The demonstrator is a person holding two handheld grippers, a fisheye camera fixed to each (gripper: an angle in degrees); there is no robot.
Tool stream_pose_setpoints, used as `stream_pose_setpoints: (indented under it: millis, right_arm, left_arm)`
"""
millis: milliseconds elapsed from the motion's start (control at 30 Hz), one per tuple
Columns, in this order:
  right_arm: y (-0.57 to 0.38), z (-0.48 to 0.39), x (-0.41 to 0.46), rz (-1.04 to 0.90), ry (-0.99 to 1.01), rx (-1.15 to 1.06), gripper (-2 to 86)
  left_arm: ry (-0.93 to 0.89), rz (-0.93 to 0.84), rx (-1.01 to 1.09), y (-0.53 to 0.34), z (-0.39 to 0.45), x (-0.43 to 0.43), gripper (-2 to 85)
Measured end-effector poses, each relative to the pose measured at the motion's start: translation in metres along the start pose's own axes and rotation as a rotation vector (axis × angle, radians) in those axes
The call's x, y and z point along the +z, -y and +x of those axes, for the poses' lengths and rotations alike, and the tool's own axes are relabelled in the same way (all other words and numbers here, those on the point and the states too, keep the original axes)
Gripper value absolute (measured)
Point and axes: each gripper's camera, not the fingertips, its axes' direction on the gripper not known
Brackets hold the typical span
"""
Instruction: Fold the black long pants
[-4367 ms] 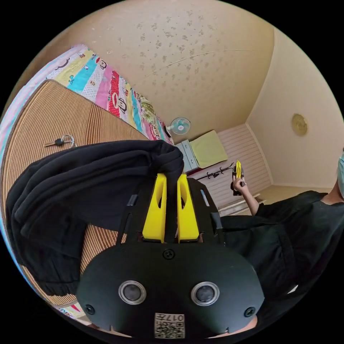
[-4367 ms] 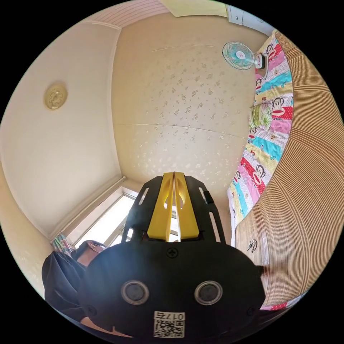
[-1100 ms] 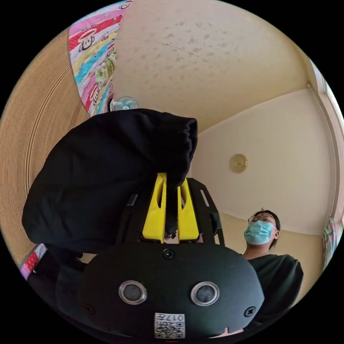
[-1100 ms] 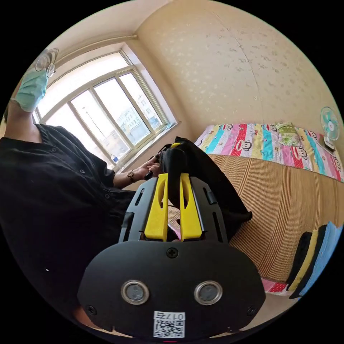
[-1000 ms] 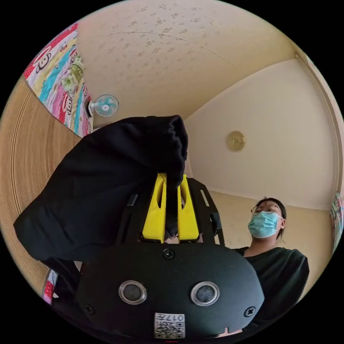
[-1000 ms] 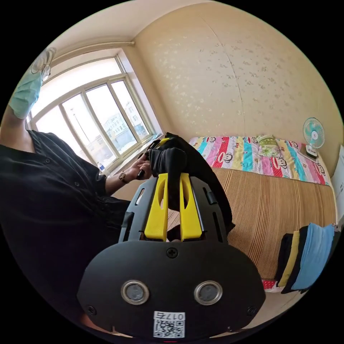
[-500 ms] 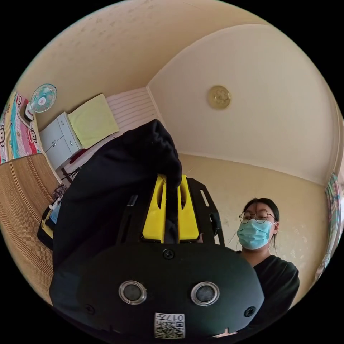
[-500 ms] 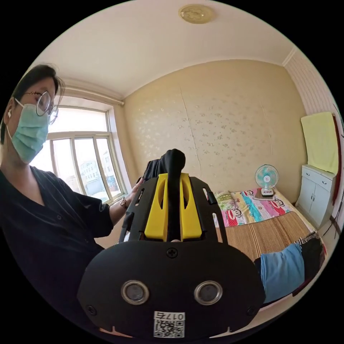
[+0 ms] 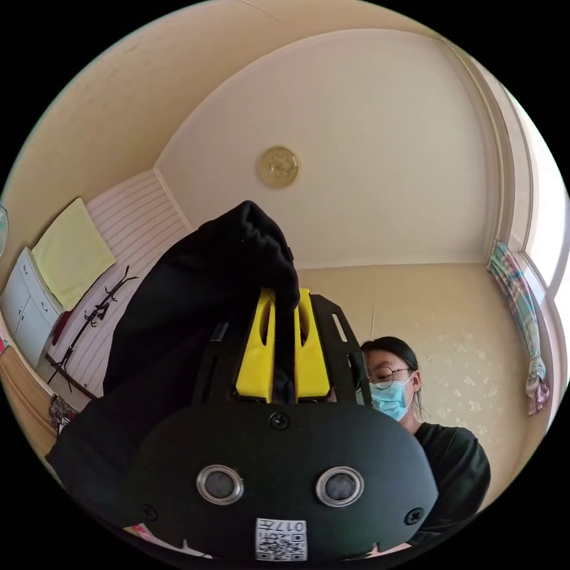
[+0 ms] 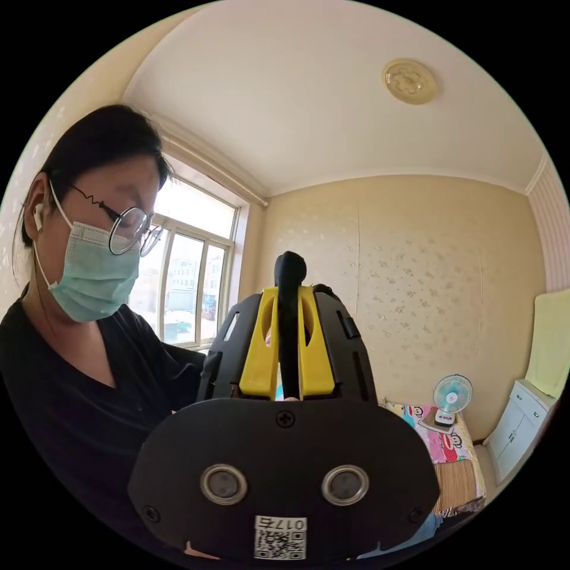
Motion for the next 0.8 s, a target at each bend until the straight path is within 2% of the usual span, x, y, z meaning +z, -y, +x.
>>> stream_pose_setpoints:
  millis: [167, 300, 367, 433, 533, 567, 633, 700, 800]
  right_arm:
    - [-0.048, -0.006, 0.085, -0.165, 0.078, 0.076, 4.2]
    - [-0.135, -0.016, 0.2, -0.342, 0.216, 0.242, 4.8]
    - [-0.185, -0.033, 0.263, -0.477, 0.292, 0.303, 5.4]
    - [-0.252, -0.066, 0.339, -0.719, 0.438, 0.324, 5.7]
    - [-0.312, -0.084, 0.375, -0.814, 0.586, 0.408, 3.5]
    - [-0.321, -0.084, 0.377, -0.817, 0.603, 0.432, 3.2]
    - [-0.352, -0.07, 0.376, -0.852, 0.571, 0.493, 1.9]
    - [-0.375, -0.053, 0.368, -0.897, 0.463, 0.53, 1.3]
    - [-0.42, -0.02, 0.346, -0.974, 0.281, 0.66, 0.8]
  left_arm:
    - [0.257, 0.157, -0.104, -0.024, 0.02, -0.134, 5.1]
    - [0.5, 0.267, -0.234, -0.052, 0.04, -0.25, 5.1]
    - [0.729, 0.354, -0.365, -0.079, 0.067, -0.334, 5.2]
    - [0.921, 0.386, -0.455, -0.103, 0.095, -0.395, 5.5]
    - [1.225, 0.502, -0.671, -0.164, 0.155, -0.485, 9.2]
    - [1.388, 0.55, -0.779, -0.193, 0.185, -0.512, 10.3]
    - [1.59, 0.587, -0.889, -0.233, 0.228, -0.536, 10.3]
    - [1.584, 0.688, -0.887, -0.27, 0.261, -0.55, 9.4]
    - [1.464, 0.837, -0.901, -0.322, 0.288, -0.562, 11.2]
